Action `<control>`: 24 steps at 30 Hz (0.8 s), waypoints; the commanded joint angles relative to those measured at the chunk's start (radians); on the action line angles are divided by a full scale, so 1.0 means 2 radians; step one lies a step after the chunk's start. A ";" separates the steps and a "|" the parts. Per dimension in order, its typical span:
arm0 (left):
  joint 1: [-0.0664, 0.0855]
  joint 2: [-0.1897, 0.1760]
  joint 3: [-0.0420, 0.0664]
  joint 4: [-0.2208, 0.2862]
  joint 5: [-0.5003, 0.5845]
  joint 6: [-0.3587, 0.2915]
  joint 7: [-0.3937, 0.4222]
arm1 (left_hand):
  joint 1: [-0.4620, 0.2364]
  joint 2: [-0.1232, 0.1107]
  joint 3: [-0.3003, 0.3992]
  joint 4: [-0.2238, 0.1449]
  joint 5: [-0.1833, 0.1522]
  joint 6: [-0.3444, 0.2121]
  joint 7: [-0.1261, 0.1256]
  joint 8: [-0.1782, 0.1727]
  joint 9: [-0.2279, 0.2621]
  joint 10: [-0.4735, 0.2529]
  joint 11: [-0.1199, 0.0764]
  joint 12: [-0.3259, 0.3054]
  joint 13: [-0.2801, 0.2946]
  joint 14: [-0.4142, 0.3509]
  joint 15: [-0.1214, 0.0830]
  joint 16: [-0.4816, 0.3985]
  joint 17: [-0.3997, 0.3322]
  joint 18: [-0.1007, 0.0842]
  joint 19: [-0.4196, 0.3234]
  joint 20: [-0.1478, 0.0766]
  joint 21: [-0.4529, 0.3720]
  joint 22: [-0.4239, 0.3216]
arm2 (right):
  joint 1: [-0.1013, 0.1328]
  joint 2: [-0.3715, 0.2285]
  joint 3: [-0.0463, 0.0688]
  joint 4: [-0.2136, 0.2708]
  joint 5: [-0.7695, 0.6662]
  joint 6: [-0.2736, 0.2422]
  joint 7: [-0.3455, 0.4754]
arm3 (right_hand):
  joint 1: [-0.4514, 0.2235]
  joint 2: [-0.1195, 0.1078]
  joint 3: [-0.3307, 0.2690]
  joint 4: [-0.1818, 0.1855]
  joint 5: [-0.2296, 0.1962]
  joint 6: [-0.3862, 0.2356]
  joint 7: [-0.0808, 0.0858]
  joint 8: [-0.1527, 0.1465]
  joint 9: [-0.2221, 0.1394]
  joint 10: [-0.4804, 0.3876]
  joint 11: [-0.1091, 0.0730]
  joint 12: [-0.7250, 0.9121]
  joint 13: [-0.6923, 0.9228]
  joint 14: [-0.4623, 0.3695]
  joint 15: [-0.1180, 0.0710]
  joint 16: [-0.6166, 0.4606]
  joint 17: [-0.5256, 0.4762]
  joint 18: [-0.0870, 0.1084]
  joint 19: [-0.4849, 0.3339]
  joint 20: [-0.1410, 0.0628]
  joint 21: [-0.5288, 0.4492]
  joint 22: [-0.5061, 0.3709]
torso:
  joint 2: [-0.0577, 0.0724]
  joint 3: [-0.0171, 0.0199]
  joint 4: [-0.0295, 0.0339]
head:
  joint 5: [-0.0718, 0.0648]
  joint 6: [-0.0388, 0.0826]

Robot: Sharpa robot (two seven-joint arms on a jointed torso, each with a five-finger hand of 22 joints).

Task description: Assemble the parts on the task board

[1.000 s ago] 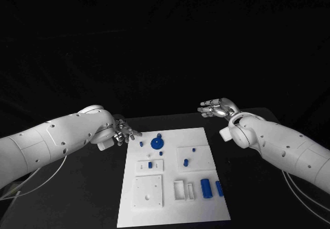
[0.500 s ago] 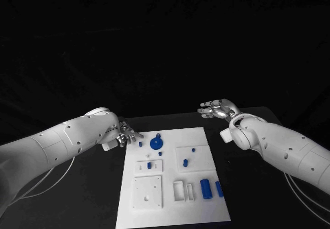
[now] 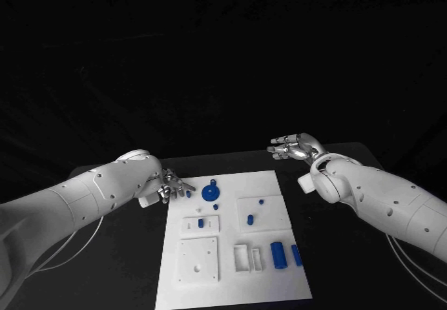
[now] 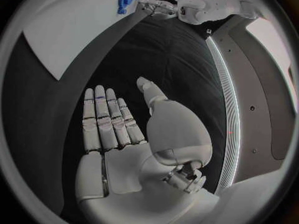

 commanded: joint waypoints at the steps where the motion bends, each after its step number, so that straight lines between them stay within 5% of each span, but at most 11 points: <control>1: -0.004 0.004 -0.001 -0.004 0.005 0.018 0.018 | -0.005 -0.002 0.000 0.003 -0.002 -0.017 -0.003 0.034 0.037 -0.010 -0.001 0.015 0.003 -0.006 -0.001 0.008 -0.002 -0.001 -0.005 -0.001 0.005 0.011 | 0.000 -0.001 0.000 0.002 0.000 -0.002 0.005 | 0.002 0.002 -0.002 0.000 0.002 0.002 -0.001 -0.002 -0.001 -0.001 -0.001 -0.002 -0.001 -0.002 0.000 -0.002 -0.001 -0.008 -0.002 0.000 0.001 -0.001 | 0.000 -0.0005 -0.0005 | -0.001 -0.002; 6: -0.008 0.007 -0.001 -0.009 0.007 0.020 0.021 | -0.007 -0.001 -0.001 0.003 0.002 -0.025 -0.006 0.057 0.069 -0.015 -0.002 0.024 0.000 -0.009 -0.001 0.015 -0.005 -0.001 -0.007 -0.002 0.008 0.010 | 0.000 -0.001 0.000 0.002 0.000 -0.002 0.004 | 0.004 0.002 -0.001 -0.001 0.001 0.001 -0.001 -0.002 -0.001 -0.001 -0.001 -0.002 -0.001 -0.002 0.000 -0.002 -0.001 -0.008 -0.002 0.000 0.001 -0.001 | 0.000 0.0000 0.0000 | -0.003 -0.003; 15: -0.009 0.007 -0.001 -0.011 0.008 0.021 0.023 | -0.008 0.006 -0.004 -0.002 0.007 -0.028 -0.006 0.059 0.077 -0.016 -0.002 0.027 -0.001 -0.009 -0.001 0.016 -0.007 -0.001 -0.008 -0.002 0.009 0.010 | 0.000 -0.001 0.000 0.000 0.000 -0.001 0.004 | 0.005 0.002 0.000 -0.002 0.000 0.001 -0.001 -0.002 -0.001 -0.001 -0.001 -0.002 -0.001 -0.002 0.000 -0.002 -0.001 -0.008 -0.003 0.000 0.001 -0.001 | 0.000 0.0001 0.0002 | -0.004 -0.003; 18: -0.009 0.007 -0.001 -0.011 0.008 0.021 0.024 | -0.006 0.015 -0.012 -0.014 0.041 -0.026 -0.006 0.058 0.077 -0.016 -0.002 0.027 -0.002 -0.010 -0.001 0.017 -0.008 -0.001 -0.008 -0.002 0.010 0.010 | 0.000 -0.001 0.000 -0.001 0.000 -0.001 0.003 | 0.005 0.002 0.002 -0.003 -0.001 0.001 -0.001 -0.002 -0.001 -0.001 -0.002 -0.002 -0.001 -0.002 0.000 -0.002 -0.001 -0.008 -0.003 0.000 0.001 -0.001 | 0.000 0.0004 0.0002 | -0.004 -0.003; 24: -0.009 0.008 -0.001 -0.012 0.008 0.019 0.024 | 0.003 0.035 -0.025 -0.035 0.068 -0.024 -0.007 0.059 0.080 -0.017 -0.003 0.028 -0.003 -0.010 -0.002 0.018 -0.008 -0.001 -0.008 -0.002 0.011 0.010 | 0.000 0.001 0.000 -0.003 0.000 0.000 0.003 | 0.005 0.002 0.003 -0.004 -0.001 0.001 -0.001 -0.002 -0.001 -0.001 -0.002 -0.002 -0.001 -0.003 0.000 -0.002 -0.001 -0.008 -0.003 0.000 0.001 -0.001 | 0.000 0.0006 0.0004 | -0.004 -0.002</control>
